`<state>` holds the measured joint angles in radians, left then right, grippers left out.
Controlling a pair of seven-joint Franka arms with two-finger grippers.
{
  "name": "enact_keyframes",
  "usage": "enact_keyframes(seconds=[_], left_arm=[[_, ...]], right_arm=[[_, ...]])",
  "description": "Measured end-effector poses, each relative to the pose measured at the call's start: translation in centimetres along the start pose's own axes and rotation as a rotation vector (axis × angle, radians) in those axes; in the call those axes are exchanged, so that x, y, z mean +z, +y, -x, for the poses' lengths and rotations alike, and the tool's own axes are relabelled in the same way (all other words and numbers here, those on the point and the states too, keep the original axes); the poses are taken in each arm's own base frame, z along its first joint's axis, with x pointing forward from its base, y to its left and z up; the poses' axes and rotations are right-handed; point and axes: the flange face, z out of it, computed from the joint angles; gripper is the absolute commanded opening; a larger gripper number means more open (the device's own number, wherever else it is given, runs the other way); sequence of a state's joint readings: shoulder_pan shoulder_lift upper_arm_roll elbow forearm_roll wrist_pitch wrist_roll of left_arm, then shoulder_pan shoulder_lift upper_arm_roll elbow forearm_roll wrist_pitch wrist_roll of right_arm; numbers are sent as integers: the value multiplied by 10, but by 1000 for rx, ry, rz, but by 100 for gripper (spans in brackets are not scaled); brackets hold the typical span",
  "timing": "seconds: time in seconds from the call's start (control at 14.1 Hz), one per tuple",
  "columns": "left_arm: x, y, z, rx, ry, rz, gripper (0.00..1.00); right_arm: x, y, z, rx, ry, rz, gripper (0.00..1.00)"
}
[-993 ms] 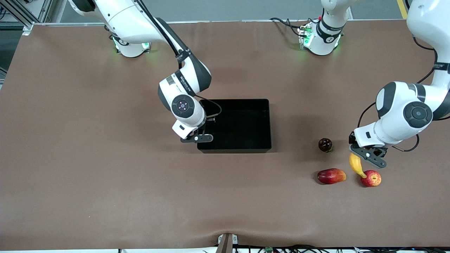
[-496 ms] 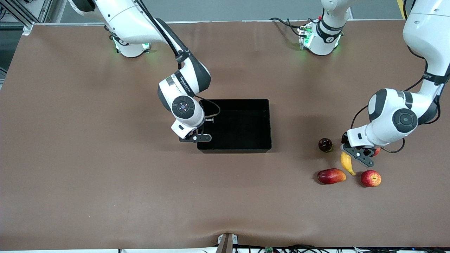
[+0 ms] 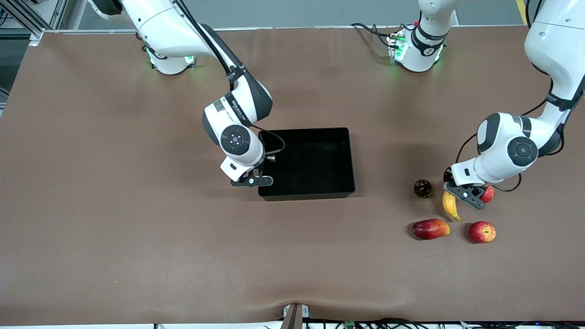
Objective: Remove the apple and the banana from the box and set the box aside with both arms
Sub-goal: 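Carry the banana beside the fruits while the right gripper grasps the tray, then slide the black tray away from the fruits with the right gripper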
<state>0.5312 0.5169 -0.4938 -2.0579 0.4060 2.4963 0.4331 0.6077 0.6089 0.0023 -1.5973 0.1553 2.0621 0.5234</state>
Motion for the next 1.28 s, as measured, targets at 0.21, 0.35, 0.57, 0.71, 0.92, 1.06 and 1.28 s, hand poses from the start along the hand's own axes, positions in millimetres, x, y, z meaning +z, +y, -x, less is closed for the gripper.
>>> enact_keyframes(seconds=[0.21, 0.35, 0.57, 0.71, 0.92, 1.06, 1.28], left_arm=[[14, 0, 7, -7, 12, 5, 0], [20, 0, 8, -8, 21, 9, 0], [22, 0, 9, -10, 25, 9, 0], [22, -1, 10, -11, 26, 8, 0], [22, -1, 10, -12, 26, 8, 0], [22, -1, 10, -12, 27, 8, 7], [23, -1, 10, -27, 28, 8, 100]], right_arm=[[-43, 50, -23, 15, -15, -7, 0], [-76, 109, -42, 35, -21, -16, 0], [-104, 197, -62, 28, -25, -34, 0], [-109, 252, -73, 25, -20, -35, 0], [-109, 356, -85, 20, -13, -34, 0], [-109, 424, -84, 19, -10, -38, 0], [-103, 509, -73, 41, -14, -64, 0]])
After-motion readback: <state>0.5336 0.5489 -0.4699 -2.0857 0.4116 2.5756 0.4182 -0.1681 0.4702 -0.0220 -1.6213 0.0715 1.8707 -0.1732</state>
